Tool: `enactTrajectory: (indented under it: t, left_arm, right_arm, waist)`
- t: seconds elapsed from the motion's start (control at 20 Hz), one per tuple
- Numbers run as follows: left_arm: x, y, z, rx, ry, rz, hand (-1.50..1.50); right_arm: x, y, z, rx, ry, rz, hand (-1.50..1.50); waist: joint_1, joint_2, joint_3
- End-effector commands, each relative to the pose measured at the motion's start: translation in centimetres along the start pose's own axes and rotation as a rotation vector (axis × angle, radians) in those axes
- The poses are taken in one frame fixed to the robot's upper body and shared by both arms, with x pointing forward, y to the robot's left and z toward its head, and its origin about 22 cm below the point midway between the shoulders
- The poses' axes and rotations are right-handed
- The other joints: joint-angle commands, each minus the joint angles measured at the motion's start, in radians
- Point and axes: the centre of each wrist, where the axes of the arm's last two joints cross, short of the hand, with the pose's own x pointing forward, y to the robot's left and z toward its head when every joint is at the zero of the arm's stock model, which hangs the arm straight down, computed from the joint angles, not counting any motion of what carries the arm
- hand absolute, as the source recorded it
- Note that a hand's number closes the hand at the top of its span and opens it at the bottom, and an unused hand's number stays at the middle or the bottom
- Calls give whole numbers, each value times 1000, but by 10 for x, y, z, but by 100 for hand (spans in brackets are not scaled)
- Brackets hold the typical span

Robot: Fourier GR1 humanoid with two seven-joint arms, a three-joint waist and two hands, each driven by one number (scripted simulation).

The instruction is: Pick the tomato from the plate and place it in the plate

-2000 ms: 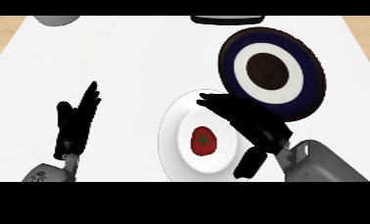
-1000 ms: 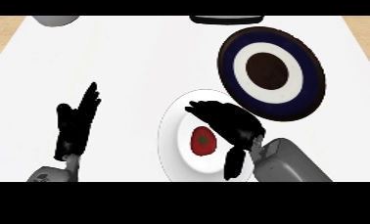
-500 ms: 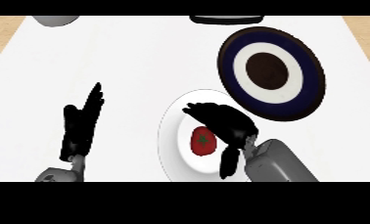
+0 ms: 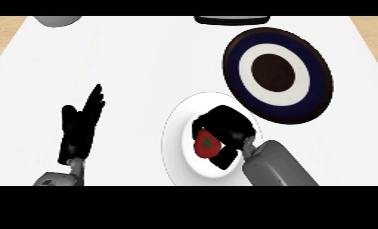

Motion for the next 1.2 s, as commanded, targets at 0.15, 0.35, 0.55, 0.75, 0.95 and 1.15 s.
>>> enactTrajectory:
  t: [0.15, 0.35, 0.55, 0.75, 0.95, 1.15]
  left_arm:
    - [20, -2, -8, 5, 10, 2, 0]
    - [-14, 2, 7, 21, 0, -8, 0]
    - [3, 11, 1, 16, -8, -14, 0]
    - [7, 15, 2, 18, 17, -6, 0]
    - [-6, -6, 10, 25, -4, 3, 0]
    - [-13, -6, 13, 22, 18, 7, 0]
  right_arm:
    - [-3, -4, 10, -124, 23, 53, 150]
    - [-5, -13, 20, -254, -39, 140, 150]
    - [-25, 3, 40, -278, -187, 319, 150]
    - [-10, 8, 77, -463, -228, 334, 150]
    - [-9, -25, 108, -612, -287, 252, 150]
    - [-7, -46, 131, -873, -232, 238, 150]
  waist:
    - [-6, 0, 0]
    - [-5, 0, 0]
    - [-4, 0, 0]
    - [-15, -3, 0]
    - [-14, -2, 0]
    - [-17, -3, 0]
